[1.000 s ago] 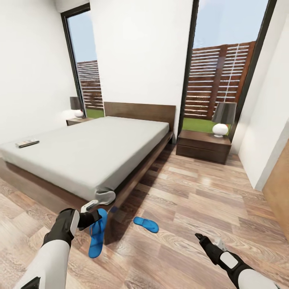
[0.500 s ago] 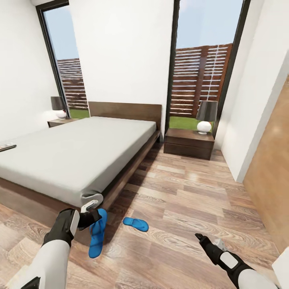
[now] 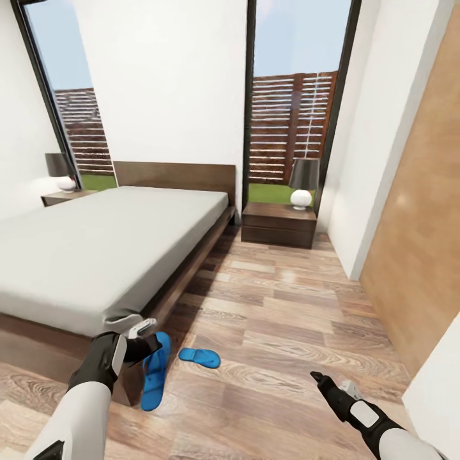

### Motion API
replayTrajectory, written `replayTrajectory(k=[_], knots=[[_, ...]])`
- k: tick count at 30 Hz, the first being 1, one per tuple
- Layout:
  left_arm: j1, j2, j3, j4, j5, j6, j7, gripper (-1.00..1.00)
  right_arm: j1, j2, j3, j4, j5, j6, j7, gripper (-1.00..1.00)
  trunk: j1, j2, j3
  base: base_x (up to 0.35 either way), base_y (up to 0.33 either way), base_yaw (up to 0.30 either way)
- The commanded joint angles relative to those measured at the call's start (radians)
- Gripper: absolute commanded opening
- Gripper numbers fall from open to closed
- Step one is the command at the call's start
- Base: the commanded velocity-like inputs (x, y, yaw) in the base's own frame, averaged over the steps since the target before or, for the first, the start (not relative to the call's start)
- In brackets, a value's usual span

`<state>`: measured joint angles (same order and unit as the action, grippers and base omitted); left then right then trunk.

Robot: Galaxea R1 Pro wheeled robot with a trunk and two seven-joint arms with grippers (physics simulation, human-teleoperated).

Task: In the bedroom, move the book from the bed onto either nightstand, and place the two sandals side by side next to the bed.

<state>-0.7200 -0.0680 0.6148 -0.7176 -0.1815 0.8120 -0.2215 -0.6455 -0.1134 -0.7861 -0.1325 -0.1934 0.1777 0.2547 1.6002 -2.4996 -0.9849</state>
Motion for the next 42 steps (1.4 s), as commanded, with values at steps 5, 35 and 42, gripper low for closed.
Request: replayTrajectory(k=[5, 35, 42], knots=[[-0.001, -0.001, 0.006, -0.002, -0.01, 0.004, -0.009, -1.0, 0.0, 0.0, 0.001, -0.001, -0.011, 0.006, 0.002, 1.0, 0.0, 0.0, -0.003, 0.0, 0.0, -0.223], [-0.001, -0.001, 0.006, -0.002, -0.01, 0.004, -0.009, -1.0, 0.0, 0.0, 0.001, -0.001, -0.011, 0.006, 0.002, 1.0, 0.0, 0.0, -0.015, 0.0, 0.061, -0.21], [-0.001, -0.001, 0.007, -0.002, -0.01, 0.004, -0.009, -1.0, 0.0, 0.0, 0.003, 0.0, -0.008, 0.01, 0.001, 1.0, 0.0, 0.0, -0.015, 0.0, 0.001, -0.029]])
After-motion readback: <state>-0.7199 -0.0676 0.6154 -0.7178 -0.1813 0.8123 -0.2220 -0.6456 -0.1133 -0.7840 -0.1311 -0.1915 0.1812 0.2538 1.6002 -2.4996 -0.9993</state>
